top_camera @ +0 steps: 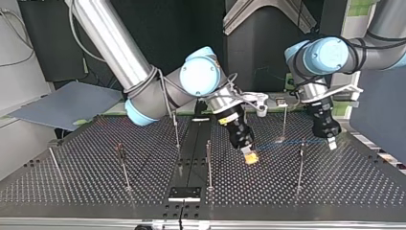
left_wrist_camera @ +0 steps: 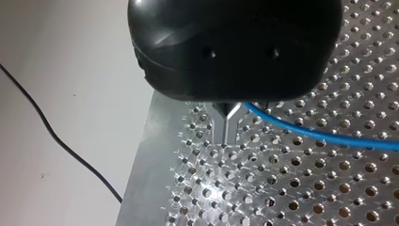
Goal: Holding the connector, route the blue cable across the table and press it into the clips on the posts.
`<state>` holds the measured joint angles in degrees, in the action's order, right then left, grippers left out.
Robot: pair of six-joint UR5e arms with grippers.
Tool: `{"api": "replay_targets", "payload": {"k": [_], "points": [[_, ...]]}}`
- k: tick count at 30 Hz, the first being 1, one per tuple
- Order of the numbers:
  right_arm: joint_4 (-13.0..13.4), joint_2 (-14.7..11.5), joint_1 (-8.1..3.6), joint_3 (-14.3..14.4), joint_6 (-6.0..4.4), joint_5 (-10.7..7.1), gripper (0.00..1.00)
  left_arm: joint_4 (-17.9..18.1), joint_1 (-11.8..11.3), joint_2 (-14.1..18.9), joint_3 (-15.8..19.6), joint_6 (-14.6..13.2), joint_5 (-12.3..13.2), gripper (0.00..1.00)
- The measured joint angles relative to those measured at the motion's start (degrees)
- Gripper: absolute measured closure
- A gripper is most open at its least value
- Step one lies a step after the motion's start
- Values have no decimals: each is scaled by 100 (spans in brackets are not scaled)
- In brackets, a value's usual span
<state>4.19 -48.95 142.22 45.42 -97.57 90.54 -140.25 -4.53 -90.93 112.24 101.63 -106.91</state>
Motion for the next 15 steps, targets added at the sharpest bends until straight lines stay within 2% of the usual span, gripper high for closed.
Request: {"api": "replay_targets", "payload": {"k": [8,15], "points": [[9,173,-22,-1,-5,20,100,121,-130,-124,-51,95,301,100],[25,202,-58,-1,-3,6,100,312,-238,-299,-215,247,398,100]]}}
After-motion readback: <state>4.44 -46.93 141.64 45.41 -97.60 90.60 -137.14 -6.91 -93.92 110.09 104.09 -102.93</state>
